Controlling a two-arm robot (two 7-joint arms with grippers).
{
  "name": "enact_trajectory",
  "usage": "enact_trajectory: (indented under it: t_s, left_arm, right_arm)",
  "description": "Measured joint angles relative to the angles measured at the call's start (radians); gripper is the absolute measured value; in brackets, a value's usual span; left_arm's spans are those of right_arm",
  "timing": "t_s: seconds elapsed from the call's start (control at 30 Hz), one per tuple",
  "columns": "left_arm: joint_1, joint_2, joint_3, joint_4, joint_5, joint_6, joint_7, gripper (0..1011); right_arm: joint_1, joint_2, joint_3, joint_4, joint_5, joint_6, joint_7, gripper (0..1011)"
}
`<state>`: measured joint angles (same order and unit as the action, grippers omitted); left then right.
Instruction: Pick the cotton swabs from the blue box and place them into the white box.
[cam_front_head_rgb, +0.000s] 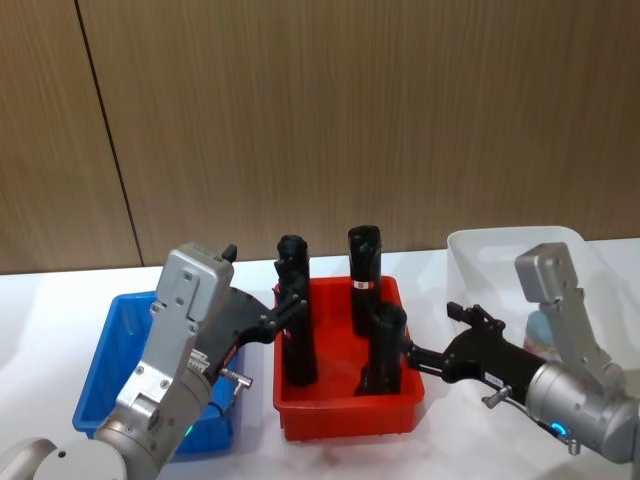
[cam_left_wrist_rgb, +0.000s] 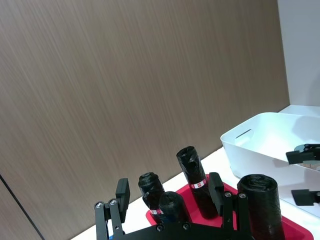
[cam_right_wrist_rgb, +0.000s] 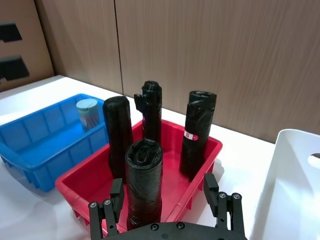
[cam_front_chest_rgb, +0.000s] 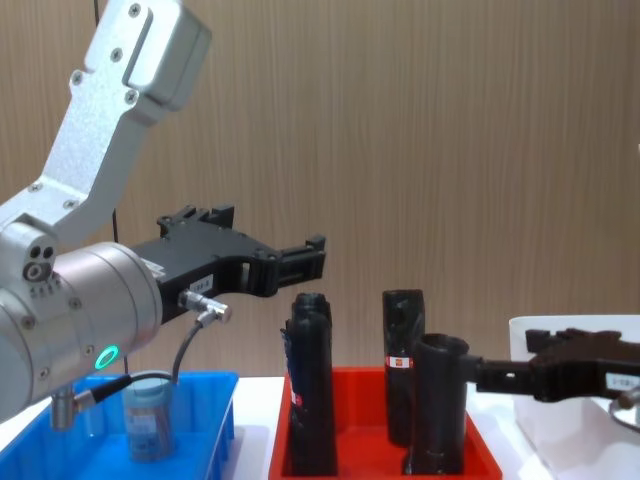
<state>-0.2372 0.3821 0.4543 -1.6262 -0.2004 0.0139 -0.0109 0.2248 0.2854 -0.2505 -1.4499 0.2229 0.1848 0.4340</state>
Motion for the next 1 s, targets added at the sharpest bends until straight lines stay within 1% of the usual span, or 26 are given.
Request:
enact_trajectory:
  t_s: [0.27,0.53,1.0]
  left_arm:
    - [0.000,0.000,0.000,0.000,0.000,0.000,0.000,1000]
    - [0.000,0.000,0.000,0.000,0.000,0.000,0.000,1000]
    - [0.000,0.000,0.000,0.000,0.000,0.000,0.000,1000]
  right_arm:
    - [0.048,-0.025,-0.012,0.081,-0.013,0.003,0.022,1002]
    - [0.084,-0.045,-0.025,0.137,-0.022,0.004,0.038,1002]
    - [0.133,-0.077,-0.045,0.208,-0.029,0.003,0.063,1002]
